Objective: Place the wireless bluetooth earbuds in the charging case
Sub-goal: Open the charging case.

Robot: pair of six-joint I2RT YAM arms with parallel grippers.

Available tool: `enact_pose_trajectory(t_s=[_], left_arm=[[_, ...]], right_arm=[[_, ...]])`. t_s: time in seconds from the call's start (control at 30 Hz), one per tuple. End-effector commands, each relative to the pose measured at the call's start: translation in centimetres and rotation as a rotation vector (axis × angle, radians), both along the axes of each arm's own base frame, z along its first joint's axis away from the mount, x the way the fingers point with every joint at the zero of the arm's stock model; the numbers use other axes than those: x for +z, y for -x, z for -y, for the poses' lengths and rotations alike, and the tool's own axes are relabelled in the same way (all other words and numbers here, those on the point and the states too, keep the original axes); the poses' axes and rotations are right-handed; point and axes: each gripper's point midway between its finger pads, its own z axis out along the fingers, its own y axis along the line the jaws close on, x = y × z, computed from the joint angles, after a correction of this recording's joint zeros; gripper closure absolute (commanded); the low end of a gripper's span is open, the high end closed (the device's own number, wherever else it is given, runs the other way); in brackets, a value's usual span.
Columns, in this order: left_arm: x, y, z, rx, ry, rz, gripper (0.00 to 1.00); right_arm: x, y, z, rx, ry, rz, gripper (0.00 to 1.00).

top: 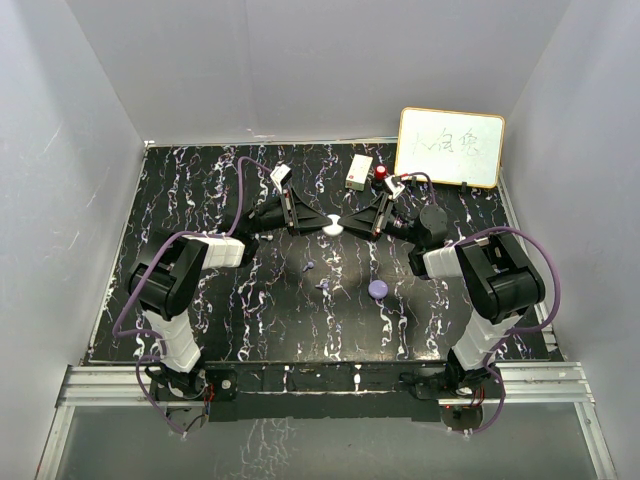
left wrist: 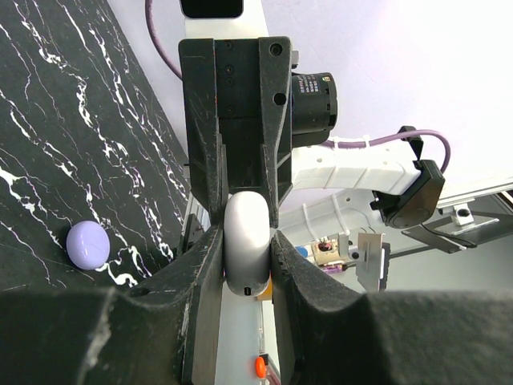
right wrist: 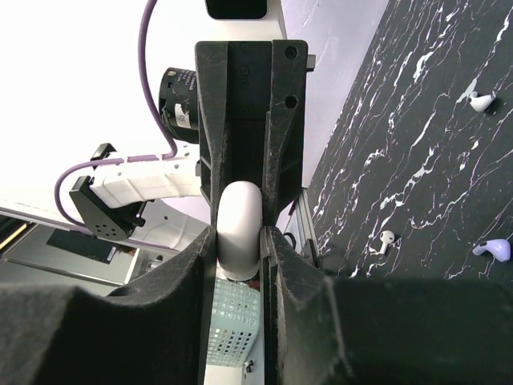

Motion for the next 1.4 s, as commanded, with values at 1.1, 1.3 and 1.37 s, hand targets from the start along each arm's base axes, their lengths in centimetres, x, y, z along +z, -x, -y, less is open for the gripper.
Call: enact_pose_trajectory(t_s=[1.1, 1.3, 1.37], left_arm=[[-5.9, -0.7, -2.4, 0.272, -0.567, 0.062, 0.01], [-6.3, -0.4, -1.3, 0.266, -0.578, 0.076, 0.01], [-6.4, -0.4, -1.1, 0.264, -0.583, 0.077, 0.01]], right_arm=[[-3.9, -2.2, 3.3, -0.204, 0.43, 0.061, 1.0], [-3.1, -2.1, 3.1, -0.194, 0.403, 0.054, 1.0], [-2.9, -2.1, 3.0, -0.193, 0.395, 0.051, 1.0]])
